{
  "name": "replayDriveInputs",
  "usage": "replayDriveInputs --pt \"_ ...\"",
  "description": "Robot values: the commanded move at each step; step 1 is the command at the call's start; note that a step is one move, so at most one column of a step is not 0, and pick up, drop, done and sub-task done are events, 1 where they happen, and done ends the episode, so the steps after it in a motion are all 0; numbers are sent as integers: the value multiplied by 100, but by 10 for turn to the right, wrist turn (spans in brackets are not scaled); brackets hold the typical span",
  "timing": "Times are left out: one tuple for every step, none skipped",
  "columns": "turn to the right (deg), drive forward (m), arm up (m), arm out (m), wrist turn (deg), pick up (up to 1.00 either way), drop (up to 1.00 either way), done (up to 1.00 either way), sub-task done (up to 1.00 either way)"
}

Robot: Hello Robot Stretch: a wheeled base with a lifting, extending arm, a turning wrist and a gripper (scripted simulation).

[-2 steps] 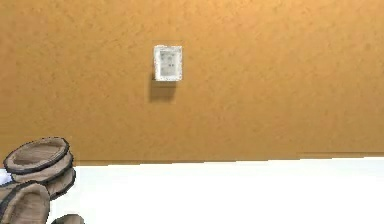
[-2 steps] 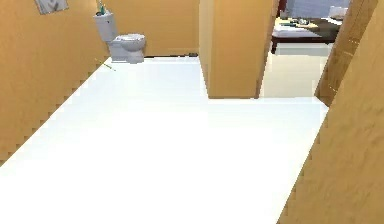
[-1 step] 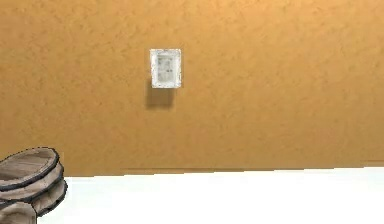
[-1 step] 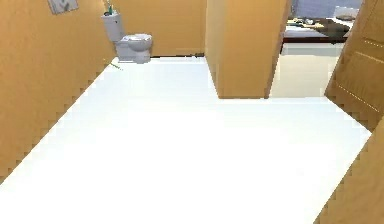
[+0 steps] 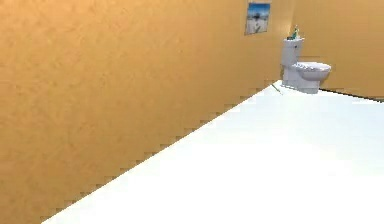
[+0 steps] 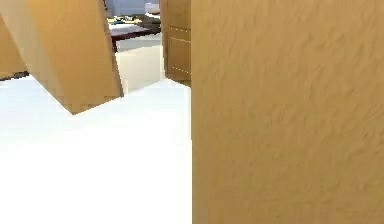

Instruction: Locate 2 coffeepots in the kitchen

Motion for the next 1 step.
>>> replayDriveInputs --pt "390 0 0 0 0 0 0 0 0"
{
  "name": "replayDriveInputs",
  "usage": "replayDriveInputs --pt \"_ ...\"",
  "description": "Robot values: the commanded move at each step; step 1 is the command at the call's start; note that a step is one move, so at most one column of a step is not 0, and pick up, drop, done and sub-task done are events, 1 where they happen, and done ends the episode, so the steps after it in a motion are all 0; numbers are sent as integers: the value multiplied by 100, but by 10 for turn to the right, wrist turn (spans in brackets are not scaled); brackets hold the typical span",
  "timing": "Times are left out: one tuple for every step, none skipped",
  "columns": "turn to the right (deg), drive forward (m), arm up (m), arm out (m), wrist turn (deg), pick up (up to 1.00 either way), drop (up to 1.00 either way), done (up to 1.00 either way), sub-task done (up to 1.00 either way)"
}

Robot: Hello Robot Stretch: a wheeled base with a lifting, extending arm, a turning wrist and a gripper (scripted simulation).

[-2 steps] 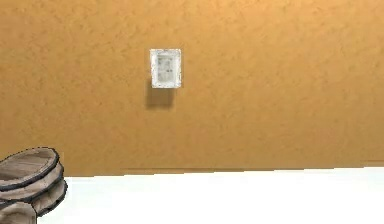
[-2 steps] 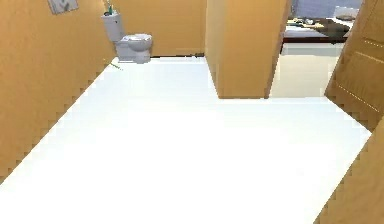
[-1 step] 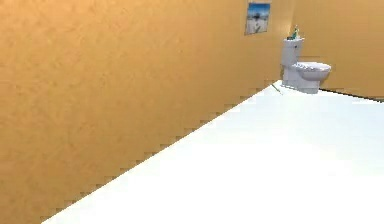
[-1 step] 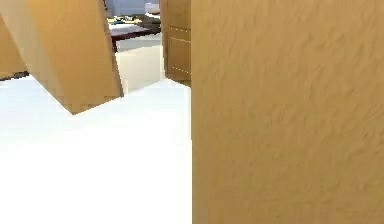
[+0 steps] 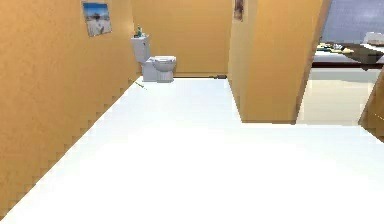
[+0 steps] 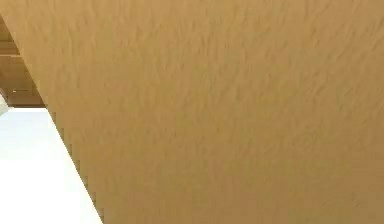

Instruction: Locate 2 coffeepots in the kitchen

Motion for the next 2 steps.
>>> replayDriveInputs --pt "0 65 0 0 0 0 0 0 0" --pt "420 0 0 0 0 0 0 0 0"
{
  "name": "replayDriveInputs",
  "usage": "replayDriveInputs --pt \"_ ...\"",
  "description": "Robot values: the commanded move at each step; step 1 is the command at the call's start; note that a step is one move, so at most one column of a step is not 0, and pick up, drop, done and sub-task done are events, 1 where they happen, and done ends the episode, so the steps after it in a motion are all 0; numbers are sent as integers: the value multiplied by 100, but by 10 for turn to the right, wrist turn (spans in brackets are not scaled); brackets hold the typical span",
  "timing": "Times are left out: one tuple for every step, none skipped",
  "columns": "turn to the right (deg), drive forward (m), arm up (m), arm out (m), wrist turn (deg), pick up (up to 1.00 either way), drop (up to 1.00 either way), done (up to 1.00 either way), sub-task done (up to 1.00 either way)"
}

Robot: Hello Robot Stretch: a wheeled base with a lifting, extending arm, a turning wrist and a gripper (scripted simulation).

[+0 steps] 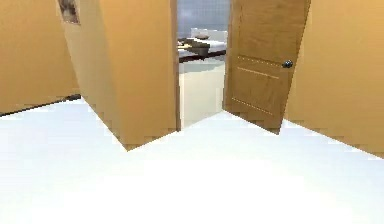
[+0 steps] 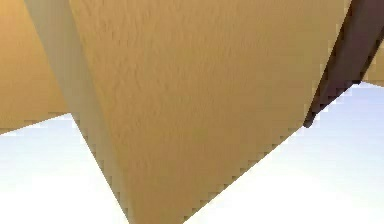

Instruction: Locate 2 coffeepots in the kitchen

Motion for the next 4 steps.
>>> replayDriveInputs --pt "0 15 0 0 0 0 0 0 0" --pt "0 100 0 0 0 0 0 0 0" --pt "30 0 0 0 0 0 0 0 0" --pt "0 100 0 0 0 0 0 0 0"
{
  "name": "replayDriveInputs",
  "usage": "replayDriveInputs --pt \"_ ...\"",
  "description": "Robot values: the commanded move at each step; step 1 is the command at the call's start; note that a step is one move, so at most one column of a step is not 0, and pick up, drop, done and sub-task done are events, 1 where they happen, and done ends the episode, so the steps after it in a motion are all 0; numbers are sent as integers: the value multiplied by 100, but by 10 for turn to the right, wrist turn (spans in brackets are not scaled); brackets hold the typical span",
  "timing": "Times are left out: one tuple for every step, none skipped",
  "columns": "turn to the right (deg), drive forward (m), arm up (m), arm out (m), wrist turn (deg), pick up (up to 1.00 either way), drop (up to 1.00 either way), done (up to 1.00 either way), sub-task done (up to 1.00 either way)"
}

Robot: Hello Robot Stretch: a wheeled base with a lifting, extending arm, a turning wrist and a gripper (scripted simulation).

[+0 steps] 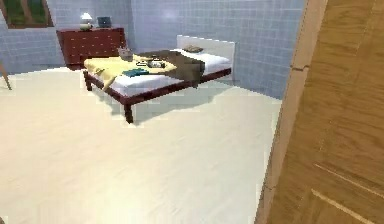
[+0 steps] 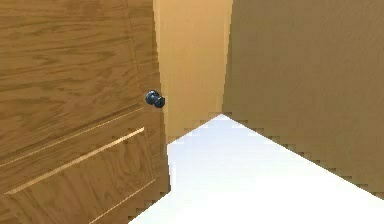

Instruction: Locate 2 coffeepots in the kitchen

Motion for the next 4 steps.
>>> replayDriveInputs --pt "90 0 0 0 0 0 0 0 0" --pt "0 20 0 0 0 0 0 0 0" --pt "-90 0 0 0 0 0 0 0 0" --pt "0 50 0 0 0 0 0 0 0"
